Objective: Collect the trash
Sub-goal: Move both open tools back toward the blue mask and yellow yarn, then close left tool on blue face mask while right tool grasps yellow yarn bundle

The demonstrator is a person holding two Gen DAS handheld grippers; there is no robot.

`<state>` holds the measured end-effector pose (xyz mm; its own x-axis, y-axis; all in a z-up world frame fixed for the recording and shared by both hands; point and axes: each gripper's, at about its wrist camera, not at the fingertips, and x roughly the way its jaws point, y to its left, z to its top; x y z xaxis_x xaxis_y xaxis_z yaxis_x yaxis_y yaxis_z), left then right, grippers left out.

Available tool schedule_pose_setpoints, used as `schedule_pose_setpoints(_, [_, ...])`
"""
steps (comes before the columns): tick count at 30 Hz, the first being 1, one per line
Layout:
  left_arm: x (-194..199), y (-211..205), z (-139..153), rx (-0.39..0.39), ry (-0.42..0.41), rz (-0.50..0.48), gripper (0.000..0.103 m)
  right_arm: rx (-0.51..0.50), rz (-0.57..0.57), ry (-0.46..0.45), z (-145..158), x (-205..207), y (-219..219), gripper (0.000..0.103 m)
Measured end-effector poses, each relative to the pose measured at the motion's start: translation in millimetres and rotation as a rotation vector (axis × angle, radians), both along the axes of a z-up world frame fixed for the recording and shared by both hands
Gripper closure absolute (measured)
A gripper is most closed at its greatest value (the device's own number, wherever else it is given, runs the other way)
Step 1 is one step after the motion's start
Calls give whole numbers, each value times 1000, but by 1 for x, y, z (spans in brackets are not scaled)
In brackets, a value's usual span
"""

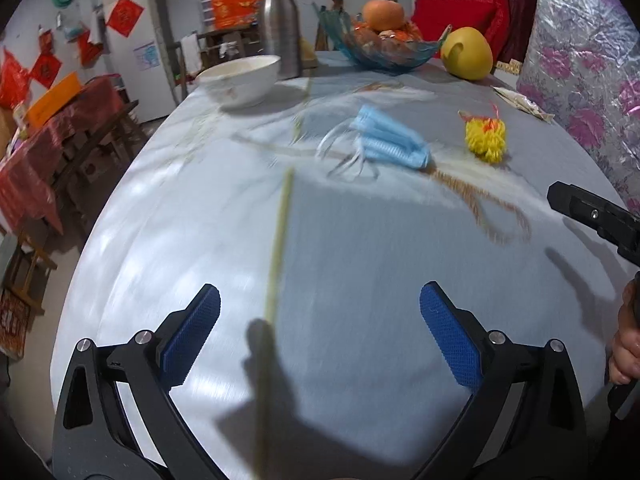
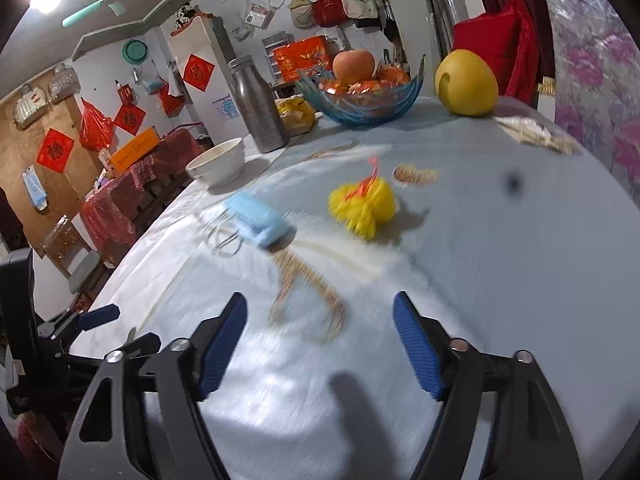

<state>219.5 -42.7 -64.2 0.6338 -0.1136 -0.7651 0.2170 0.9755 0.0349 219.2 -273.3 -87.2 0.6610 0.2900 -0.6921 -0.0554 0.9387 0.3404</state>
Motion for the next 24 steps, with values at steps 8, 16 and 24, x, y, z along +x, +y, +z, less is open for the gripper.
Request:
schedule_pose_setpoints(8, [66,-38,9,-22,2,-11,7,-7,-30,72,-3,69,-28,23])
schedule_pose_setpoints(16, [123,-73,1,-14,8,-24,7,28,-88,53,-17,99,-51,23])
schedule_pose_setpoints(24, [135,-62,-16,-60,44,-56,7,34,-83,73,-27,99,-50,22])
